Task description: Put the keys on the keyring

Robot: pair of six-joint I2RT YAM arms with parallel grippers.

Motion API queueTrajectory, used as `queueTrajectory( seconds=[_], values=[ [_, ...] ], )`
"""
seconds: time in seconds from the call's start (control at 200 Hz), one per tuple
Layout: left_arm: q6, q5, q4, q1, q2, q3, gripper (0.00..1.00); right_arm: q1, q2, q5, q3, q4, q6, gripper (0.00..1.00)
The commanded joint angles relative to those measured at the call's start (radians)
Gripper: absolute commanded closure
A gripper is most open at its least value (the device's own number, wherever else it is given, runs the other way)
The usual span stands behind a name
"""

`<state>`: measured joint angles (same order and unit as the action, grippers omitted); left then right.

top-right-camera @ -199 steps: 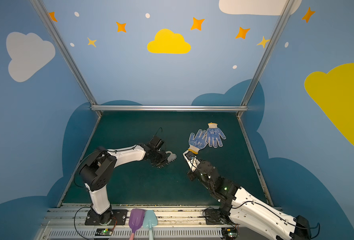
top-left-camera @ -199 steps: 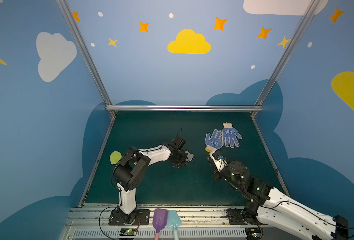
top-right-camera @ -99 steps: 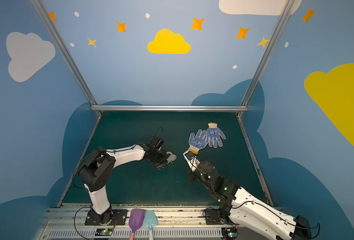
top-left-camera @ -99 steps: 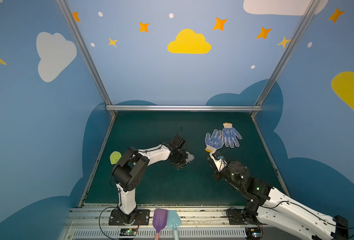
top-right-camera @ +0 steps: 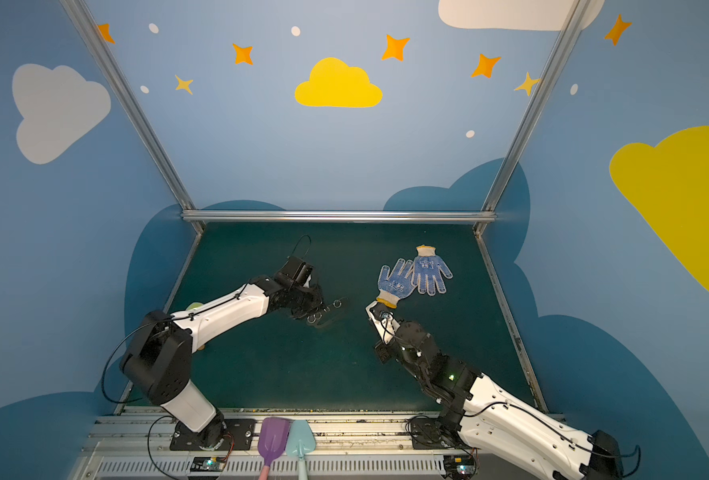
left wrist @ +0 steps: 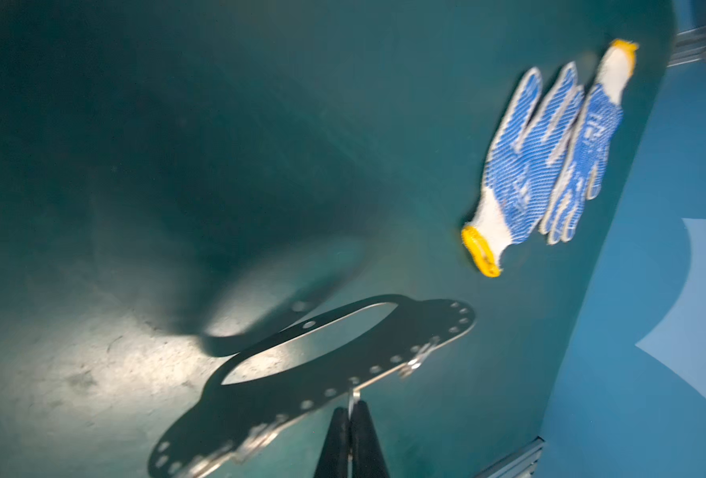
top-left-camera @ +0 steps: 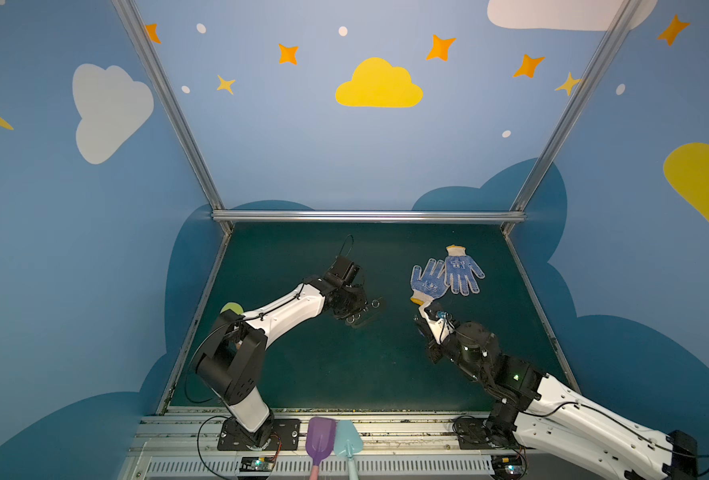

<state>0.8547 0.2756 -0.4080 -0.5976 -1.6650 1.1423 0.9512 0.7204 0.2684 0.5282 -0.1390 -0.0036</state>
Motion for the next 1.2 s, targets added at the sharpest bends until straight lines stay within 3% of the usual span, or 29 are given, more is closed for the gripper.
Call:
queueTrajectory(
  seconds=[0.0, 0.185, 0.526, 0.661, 0.906, 1.032, 1.197],
  values=[
    [0.023, -0.002, 0.028, -0.021, 0.003, -0.042, 0.96, -0.003, 0.01, -0.069, -0.027, 0.005, 0.012, 1.0],
    [0.053, 0.033, 0.093, -0.068, -0.041, -0.065, 0.96, 0.002, 0.052, -0.187, -0.081, 0.077, -0.011, 1.0],
    [0.069, 0.103, 0.126, -0.07, -0.024, -0.059, 0.96, 0.011, 0.252, -0.123, -0.162, 0.375, -0.228, 1.0],
    [0.117, 0.186, 0.19, -0.074, -0.043, -0.086, 0.96, 0.004, 0.313, -0.112, -0.125, 0.353, -0.275, 1.0],
    [0.101, 0.194, 0.185, -0.066, -0.014, -0.099, 0.96, 0.021, 0.387, -0.067, -0.12, 0.438, -0.404, 1.0],
    [0.096, 0.212, 0.201, -0.053, -0.008, -0.113, 0.96, 0.033, 0.492, 0.034, -0.059, 0.414, -0.478, 1.0],
    [0.111, 0.244, 0.244, -0.03, 0.003, -0.141, 0.96, 0.034, 0.523, 0.018, -0.049, 0.44, -0.536, 1.0]
  ],
)
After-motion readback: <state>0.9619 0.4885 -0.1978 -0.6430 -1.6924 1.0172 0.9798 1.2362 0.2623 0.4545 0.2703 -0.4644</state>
